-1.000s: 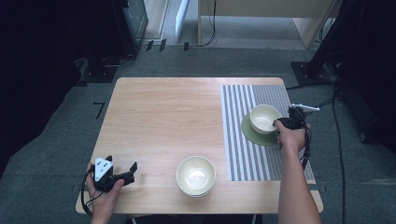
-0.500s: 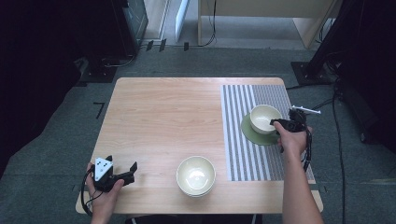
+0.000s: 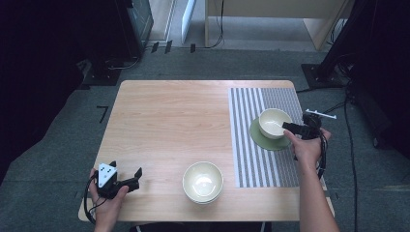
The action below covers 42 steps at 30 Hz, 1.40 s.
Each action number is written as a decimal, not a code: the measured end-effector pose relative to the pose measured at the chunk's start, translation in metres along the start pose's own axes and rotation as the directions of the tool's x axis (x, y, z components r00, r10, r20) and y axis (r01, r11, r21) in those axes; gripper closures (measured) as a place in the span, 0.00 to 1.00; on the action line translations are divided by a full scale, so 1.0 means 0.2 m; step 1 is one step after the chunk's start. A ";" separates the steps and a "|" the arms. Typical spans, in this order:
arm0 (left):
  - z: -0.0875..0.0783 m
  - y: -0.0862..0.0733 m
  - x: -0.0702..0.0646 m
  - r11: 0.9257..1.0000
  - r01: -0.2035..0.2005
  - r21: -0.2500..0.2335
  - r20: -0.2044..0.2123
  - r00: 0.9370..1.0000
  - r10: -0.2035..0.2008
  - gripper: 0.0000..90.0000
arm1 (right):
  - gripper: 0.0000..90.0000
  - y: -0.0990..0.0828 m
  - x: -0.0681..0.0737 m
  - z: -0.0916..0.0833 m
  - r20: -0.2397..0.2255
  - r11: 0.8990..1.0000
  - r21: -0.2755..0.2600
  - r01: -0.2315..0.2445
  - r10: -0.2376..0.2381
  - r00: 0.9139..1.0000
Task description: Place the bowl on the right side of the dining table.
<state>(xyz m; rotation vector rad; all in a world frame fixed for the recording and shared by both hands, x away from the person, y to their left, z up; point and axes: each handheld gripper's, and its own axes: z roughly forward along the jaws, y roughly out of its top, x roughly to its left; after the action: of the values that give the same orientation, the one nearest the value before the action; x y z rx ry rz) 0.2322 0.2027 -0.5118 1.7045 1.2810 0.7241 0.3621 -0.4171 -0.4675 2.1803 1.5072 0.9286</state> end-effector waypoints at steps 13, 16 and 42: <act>0.00 0.00 0.00 1.000 0.001 -0.001 -0.002 1.000 -0.001 0.00 | 0.12 -0.05 -0.01 -0.08 -0.064 0.992 -0.106 0.070 -0.077 0.995; 0.00 0.00 0.00 1.000 -0.002 0.000 -0.003 1.000 0.002 0.00 | 0.05 -0.07 0.00 -0.10 -0.062 0.983 -0.163 0.081 -0.092 0.994; 0.00 0.00 0.00 1.000 -0.007 0.002 -0.004 1.000 0.007 0.00 | 0.00 -0.24 -0.05 -0.22 -0.079 0.949 -0.298 0.103 -0.132 0.988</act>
<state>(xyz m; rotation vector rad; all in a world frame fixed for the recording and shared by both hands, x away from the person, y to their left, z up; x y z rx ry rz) 0.2316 0.2019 -0.5120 1.7107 1.2789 0.7307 0.2966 -0.4109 -0.4673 1.8398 1.4207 1.1520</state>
